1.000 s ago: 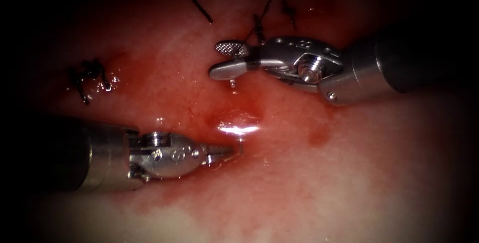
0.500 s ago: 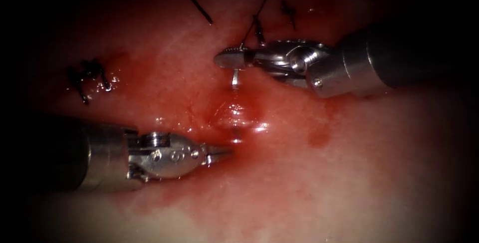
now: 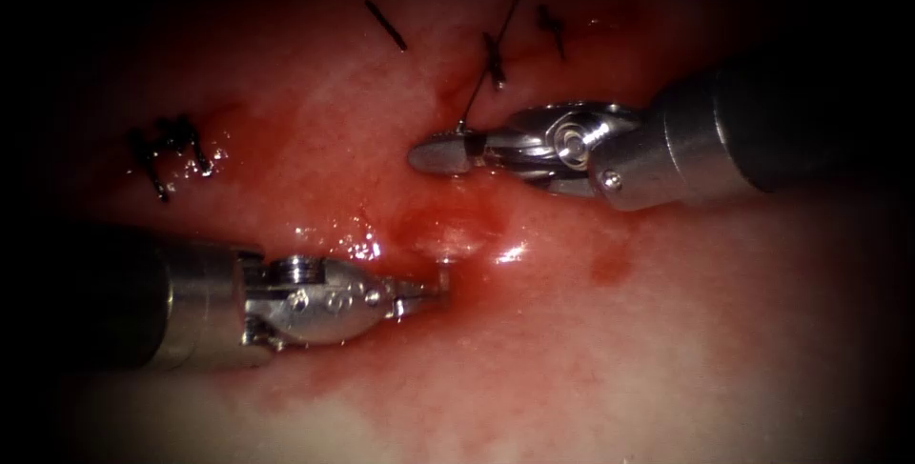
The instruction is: Wound Closure
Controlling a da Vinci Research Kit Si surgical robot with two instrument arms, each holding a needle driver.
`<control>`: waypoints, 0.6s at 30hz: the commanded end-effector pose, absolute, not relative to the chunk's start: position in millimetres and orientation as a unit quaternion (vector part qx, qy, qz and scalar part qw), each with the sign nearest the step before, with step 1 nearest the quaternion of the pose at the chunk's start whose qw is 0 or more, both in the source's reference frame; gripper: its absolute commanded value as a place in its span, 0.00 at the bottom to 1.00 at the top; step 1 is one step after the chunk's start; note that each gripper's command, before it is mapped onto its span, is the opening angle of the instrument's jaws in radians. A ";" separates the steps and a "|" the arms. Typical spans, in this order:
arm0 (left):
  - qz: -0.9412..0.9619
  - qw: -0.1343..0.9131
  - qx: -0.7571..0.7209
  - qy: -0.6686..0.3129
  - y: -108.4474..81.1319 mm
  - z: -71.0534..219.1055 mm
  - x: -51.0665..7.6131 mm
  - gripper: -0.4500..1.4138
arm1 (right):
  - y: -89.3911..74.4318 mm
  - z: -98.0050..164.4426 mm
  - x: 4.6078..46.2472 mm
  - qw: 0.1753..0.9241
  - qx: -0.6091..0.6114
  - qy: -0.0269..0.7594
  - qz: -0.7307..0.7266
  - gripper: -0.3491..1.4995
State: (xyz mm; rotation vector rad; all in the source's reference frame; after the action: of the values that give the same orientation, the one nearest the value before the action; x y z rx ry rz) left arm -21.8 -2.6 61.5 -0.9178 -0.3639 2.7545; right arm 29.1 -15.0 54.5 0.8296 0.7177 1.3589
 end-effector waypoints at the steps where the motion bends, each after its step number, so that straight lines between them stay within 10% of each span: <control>1: 0.936 0.107 -0.312 -0.126 -3.6 61.9 -22.4 0.13 | -16.2 54.5 30.0 0.643 0.370 0.316 0.592 0.00; 7: 0.936 0.109 -0.311 -0.125 -3.5 61.6 -22.4 0.14 | -15.5 54.6 29.3 0.634 0.367 0.355 0.581 0.00; 10: 0.938 0.093 -0.312 -0.121 -3.3 61.1 -22.2 0.16 | -14.3 55.3 28.3 0.641 0.341 0.397 0.562 0.45; 13: 0.940 0.073 -0.313 -0.113 -2.9 60.4 -22.0 0.19 | -12.9 55.9 26.8 0.641 0.324 0.421 0.554 0.71; 18: 0.936 0.031 -0.341 -0.083 -1.2 58.7 -21.5 0.28 | -11.4 56.7 23.4 0.634 0.304 0.445 0.555 0.82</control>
State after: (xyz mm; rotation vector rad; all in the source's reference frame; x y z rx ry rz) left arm -20.8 0.0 58.1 -1.0623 -0.2218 2.8983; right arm 23.1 -10.8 56.1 0.6916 1.0225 1.2653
